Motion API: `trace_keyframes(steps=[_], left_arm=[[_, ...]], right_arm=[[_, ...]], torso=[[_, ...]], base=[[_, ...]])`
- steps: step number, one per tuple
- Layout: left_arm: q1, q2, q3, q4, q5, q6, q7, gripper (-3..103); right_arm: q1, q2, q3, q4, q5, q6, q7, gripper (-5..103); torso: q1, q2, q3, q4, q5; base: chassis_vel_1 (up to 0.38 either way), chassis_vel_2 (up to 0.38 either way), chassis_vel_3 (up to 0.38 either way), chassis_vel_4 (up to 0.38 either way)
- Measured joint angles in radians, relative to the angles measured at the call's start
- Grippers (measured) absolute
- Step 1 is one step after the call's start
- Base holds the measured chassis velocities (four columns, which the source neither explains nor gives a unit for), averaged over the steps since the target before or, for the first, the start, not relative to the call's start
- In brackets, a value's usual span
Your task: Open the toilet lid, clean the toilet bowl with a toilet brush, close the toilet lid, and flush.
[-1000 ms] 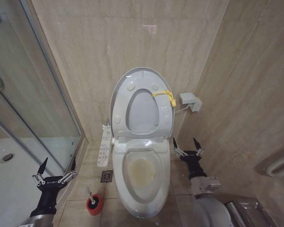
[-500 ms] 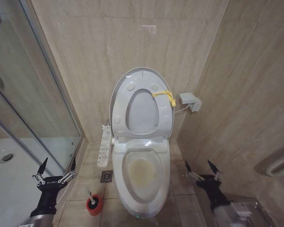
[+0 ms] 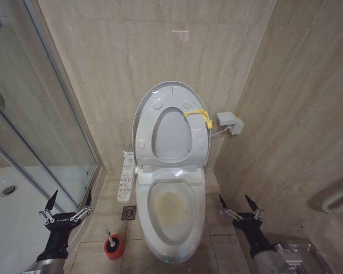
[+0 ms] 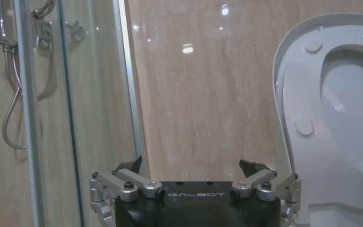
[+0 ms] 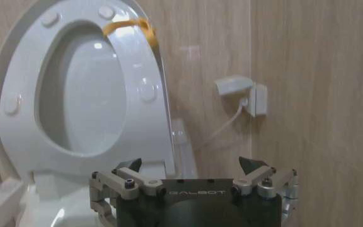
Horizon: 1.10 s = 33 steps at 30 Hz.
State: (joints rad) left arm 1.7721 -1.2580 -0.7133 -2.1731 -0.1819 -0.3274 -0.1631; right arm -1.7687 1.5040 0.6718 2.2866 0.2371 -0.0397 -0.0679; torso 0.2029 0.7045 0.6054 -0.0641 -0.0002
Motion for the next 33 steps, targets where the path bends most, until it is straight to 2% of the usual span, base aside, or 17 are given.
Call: trace_keyframes(steps=[7,16,33], left_arm=[[0.0,0.0,0.0,0.0,0.0,0.0,0.0,100],[0.0,0.0,0.0,0.0,0.0,0.0,0.0,100],[0.0,0.0,0.0,0.0,0.0,0.0,0.0,100]], right_arm=[[0.11,-0.001,-0.012,-0.059,0.015,-0.004,0.006,100],[0.24,-0.049,0.001,-0.149,0.052,0.016,0.001,100],[0.29,-0.11,0.023,-0.198,0.102,0.06,0.007,100]], torso=[[0.0,0.0,0.0,0.0001,0.0002],[0.0,0.0,0.0,0.0,0.0002],[0.0,0.0,0.0,0.0,0.0003]], base=[[0.0,0.0,0.0,0.0],[0.0,0.0,0.0,0.0],[0.0,0.0,0.0,0.0]])
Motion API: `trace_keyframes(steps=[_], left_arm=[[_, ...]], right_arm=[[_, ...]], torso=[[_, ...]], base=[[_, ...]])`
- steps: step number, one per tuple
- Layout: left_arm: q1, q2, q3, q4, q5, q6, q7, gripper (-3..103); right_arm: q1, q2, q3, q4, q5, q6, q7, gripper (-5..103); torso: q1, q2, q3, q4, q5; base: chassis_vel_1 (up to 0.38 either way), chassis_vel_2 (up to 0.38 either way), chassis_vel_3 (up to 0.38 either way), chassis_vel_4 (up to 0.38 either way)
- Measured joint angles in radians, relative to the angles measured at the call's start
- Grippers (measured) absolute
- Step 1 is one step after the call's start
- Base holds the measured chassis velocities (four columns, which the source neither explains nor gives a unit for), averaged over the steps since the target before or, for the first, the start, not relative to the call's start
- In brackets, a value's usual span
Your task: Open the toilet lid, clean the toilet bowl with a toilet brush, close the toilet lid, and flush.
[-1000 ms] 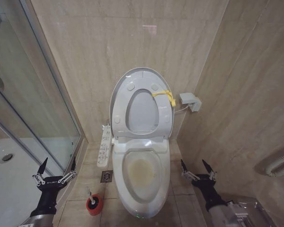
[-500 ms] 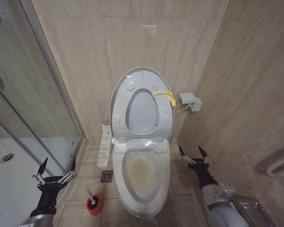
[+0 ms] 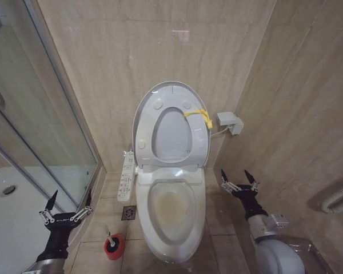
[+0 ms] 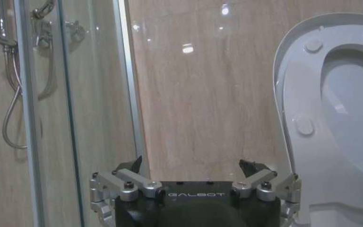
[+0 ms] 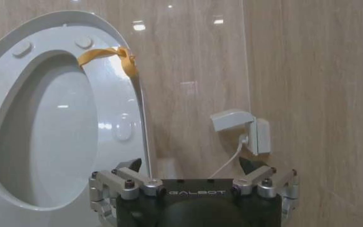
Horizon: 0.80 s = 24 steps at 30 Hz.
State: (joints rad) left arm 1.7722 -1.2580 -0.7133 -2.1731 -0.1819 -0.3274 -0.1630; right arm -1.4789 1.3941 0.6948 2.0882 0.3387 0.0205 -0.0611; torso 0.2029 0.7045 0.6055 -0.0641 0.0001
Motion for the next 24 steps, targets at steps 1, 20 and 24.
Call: trace_keyframes(steps=[1,20,24], left_arm=[[0.0,0.0,0.0,0.0,0.0,0.0,0.0,100],[0.0,0.0,0.0,0.0,0.0,0.0,0.0,100],[0.0,0.0,0.0,0.0,0.0,0.0,0.0,100]], right_arm=[[0.003,-0.002,0.0,-0.004,0.001,0.007,0.001,100],[0.029,-0.012,0.01,-0.056,-0.008,0.09,0.034,100],[0.05,-0.014,0.01,-0.071,-0.014,0.128,0.043,100]], torso=[[0.0,0.0,0.0,-0.0001,0.0],[0.0,0.0,0.0,-0.0001,-0.0001],[0.0,0.0,0.0,0.0003,-0.0001]], base=[[0.0,0.0,0.0,0.0],[-0.011,0.018,0.018,-0.017],[-0.088,0.083,0.099,-0.092]])
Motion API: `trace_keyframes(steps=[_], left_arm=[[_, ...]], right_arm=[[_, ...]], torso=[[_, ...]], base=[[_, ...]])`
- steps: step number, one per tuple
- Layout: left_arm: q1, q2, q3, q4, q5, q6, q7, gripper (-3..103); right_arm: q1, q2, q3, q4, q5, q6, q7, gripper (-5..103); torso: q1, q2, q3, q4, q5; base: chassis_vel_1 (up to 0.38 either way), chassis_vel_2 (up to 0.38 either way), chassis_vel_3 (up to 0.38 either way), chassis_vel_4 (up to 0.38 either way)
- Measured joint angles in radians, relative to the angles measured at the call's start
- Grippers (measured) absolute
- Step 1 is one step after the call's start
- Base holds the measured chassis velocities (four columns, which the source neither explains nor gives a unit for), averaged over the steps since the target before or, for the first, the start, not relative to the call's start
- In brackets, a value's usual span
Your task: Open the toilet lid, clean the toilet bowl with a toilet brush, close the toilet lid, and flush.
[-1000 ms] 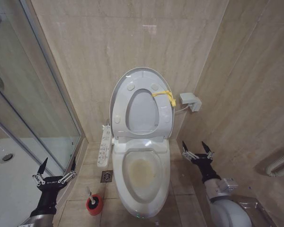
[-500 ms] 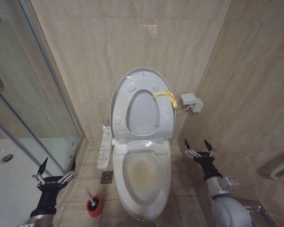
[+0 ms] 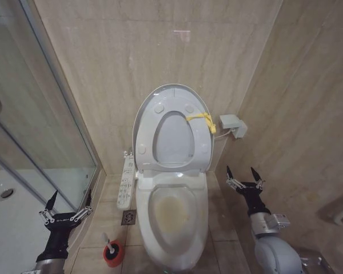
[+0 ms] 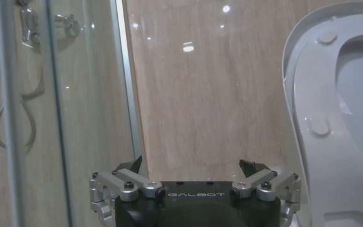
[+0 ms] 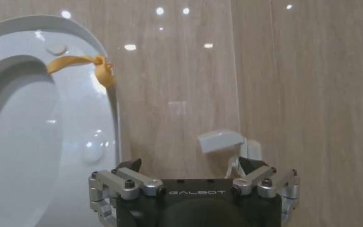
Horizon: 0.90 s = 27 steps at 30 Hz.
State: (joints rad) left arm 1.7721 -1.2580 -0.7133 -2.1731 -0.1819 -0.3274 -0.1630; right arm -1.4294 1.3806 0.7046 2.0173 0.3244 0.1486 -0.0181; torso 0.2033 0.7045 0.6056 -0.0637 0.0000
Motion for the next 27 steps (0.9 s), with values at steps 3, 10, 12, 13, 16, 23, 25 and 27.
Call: trace_keyframes(steps=[3,10,12,13,16,23,25,27], left_arm=[[0.0,0.0,0.0,0.0,0.0,0.0,0.0,100],[0.0,0.0,0.0,0.0,0.0,0.0,0.0,100],[0.0,0.0,0.0,0.0,0.0,0.0,0.0,100],[0.0,0.0,0.0,0.0,0.0,0.0,0.0,100],[0.0,0.0,0.0,0.0,0.0,0.0,0.0,100],[0.0,0.0,0.0,0.0,0.0,0.0,0.0,100],[0.0,0.0,0.0,0.0,0.0,0.0,0.0,100],[0.0,0.0,0.0,0.0,0.0,0.0,0.0,100]], right_arm=[[0.019,-0.008,-0.003,-0.006,-0.006,0.004,0.02,100],[0.132,-0.068,-0.018,-0.035,-0.05,-0.067,0.096,100],[0.15,-0.078,-0.021,-0.043,-0.051,-0.075,0.099,100],[0.184,-0.095,-0.029,-0.064,-0.051,-0.084,0.105,100],[0.239,-0.112,-0.04,-0.1,-0.05,-0.089,0.11,100],[0.389,-0.136,-0.06,-0.265,-0.043,-0.064,0.108,100],[0.412,-0.139,-0.065,-0.298,-0.042,-0.059,0.106,100],[0.461,-0.145,-0.076,-0.359,-0.039,-0.051,0.105,100]], torso=[[0.0,0.0,0.0,-0.0004,0.0],[-0.001,0.0,0.0,-0.0001,0.0001],[-0.001,0.0,0.0,-0.0003,0.0001],[-0.001,0.0,0.0,-0.0003,-0.0001],[-0.001,0.0,0.0,-0.0001,0.0],[0.0,0.0,0.0,-0.0002,0.0001],[0.0,0.0,0.0,-0.0003,0.0002],[0.0,0.0,0.0,-0.0005,0.0002]], base=[[-0.081,0.075,0.059,-0.056],[-0.002,-0.003,0.001,0.001],[0.051,-0.022,-0.017,0.032],[0.0,0.0,0.0,0.0],[0.0,0.0,0.0,0.0],[0.0,0.0,0.0,0.0],[0.0,0.0,0.0,0.0],[0.0,0.0,0.0,0.0]])
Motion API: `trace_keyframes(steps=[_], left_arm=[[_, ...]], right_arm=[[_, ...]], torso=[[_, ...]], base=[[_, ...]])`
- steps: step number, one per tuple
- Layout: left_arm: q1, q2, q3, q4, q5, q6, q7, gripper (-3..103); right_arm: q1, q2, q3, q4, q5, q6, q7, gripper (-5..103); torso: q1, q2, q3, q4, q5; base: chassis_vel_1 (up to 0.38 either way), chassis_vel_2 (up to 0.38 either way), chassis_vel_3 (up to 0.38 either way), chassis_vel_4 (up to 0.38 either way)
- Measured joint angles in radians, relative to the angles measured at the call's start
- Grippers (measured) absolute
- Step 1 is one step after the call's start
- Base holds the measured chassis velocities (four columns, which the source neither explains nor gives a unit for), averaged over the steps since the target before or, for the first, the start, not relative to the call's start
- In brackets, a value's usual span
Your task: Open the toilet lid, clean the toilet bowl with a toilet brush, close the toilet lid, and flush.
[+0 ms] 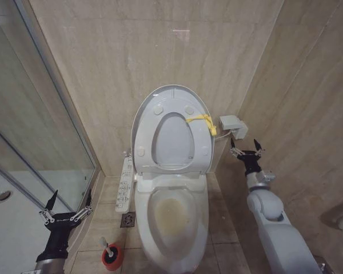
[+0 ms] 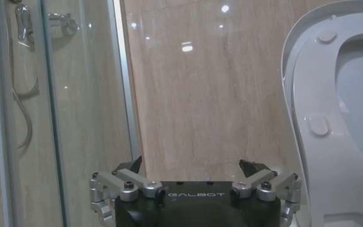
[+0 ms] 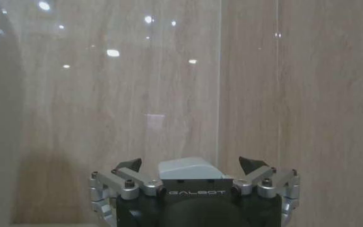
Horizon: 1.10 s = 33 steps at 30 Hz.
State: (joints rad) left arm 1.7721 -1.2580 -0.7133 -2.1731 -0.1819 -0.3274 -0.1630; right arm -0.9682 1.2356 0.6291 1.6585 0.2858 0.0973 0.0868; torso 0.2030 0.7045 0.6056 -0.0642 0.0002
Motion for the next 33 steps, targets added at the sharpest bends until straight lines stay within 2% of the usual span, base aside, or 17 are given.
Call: trace_keyframes(steps=[14,24,33], left_arm=[[0.0,0.0,0.0,0.0,0.0,0.0,0.0,100],[0.0,0.0,0.0,0.0,0.0,0.0,0.0,100],[0.0,0.0,0.0,0.0,0.0,0.0,0.0,100]], right_arm=[[0.279,0.008,-0.085,-0.221,-0.004,0.007,-0.006,100],[0.351,0.05,-0.141,-0.27,-0.024,0.007,-0.001,100],[0.351,0.074,-0.212,-0.221,-0.037,-0.017,0.029,100]], torso=[[0.0,0.0,0.0,0.0003,-0.0003],[0.0,0.0,0.0,0.0003,-0.0003],[0.0,0.0,0.0,0.0003,-0.0004]], base=[[0.0,0.0,0.0,0.0],[0.0,0.0,0.0,0.0],[0.0,0.0,0.0,0.0]])
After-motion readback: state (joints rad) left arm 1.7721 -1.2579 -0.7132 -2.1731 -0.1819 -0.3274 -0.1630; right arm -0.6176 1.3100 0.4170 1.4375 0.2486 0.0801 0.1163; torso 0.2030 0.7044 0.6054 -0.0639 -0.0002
